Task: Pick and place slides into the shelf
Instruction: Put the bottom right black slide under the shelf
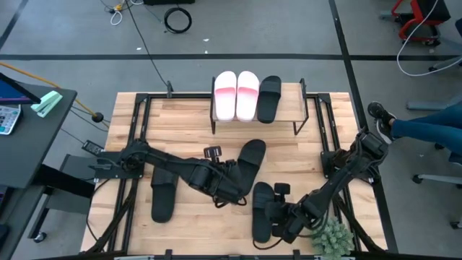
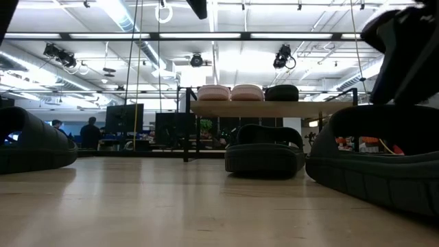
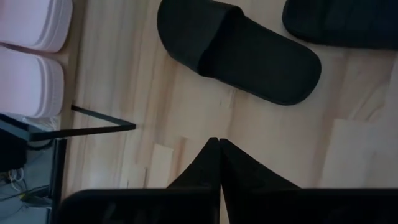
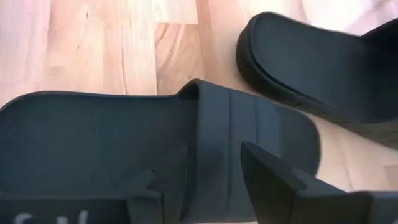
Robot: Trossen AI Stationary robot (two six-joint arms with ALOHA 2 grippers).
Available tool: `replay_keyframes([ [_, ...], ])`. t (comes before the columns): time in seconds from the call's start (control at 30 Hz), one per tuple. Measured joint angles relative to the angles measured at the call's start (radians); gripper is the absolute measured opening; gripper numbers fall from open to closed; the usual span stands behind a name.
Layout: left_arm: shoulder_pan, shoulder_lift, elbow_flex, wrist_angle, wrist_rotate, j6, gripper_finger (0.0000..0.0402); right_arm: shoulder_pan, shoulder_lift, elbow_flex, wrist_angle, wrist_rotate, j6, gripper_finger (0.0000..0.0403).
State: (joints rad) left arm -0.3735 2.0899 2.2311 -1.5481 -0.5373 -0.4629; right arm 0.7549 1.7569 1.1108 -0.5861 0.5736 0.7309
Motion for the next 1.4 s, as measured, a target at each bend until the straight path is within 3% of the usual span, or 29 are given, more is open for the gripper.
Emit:
replay_keyframes([
  [0.17, 0.013, 0.000, 0.000, 0.001, 0.000, 0.004, 0.0014, -0.009, 0.000, -0.063, 0.073, 0.004, -0.001, 0.0171],
  [0.4, 0.036, 0.000, 0.000, 0.000, -0.001, 0.006, 0.0006, -0.017, -0.001, -0.122, 0.052, 0.122, -0.028, 0.0159],
  [0.57, 0.052, 0.000, 0.000, 0.000, -0.001, 0.006, 0.0013, -0.024, 0.000, -0.152, 0.053, 0.174, -0.024, 0.0109],
  [0.73, 0.064, 0.000, 0.000, -0.004, -0.001, 0.006, 0.0028, -0.025, -0.001, -0.159, 0.054, 0.184, 0.039, 0.0020],
  [0.9, 0.062, 0.000, 0.000, -0.023, -0.001, 0.006, 0.0013, 0.008, -0.009, -0.117, 0.023, 0.217, 0.085, 0.0025],
  [1.0, 0.055, -0.001, 0.000, -0.022, 0.000, 0.006, 0.0005, 0.039, -0.053, -0.065, -0.101, 0.322, 0.093, 0.0013],
  [1.23, 0.056, -0.002, 0.000, -0.023, -0.001, 0.067, 0.0024, 0.005, -0.194, 0.086, -0.611, 0.649, 0.285, 0.0016],
  [1.4, 0.056, -0.002, 0.000, -0.023, 0.000, 0.107, 0.0018, -0.113, -0.340, 0.118, -0.780, 0.748, 0.199, 0.0009],
])
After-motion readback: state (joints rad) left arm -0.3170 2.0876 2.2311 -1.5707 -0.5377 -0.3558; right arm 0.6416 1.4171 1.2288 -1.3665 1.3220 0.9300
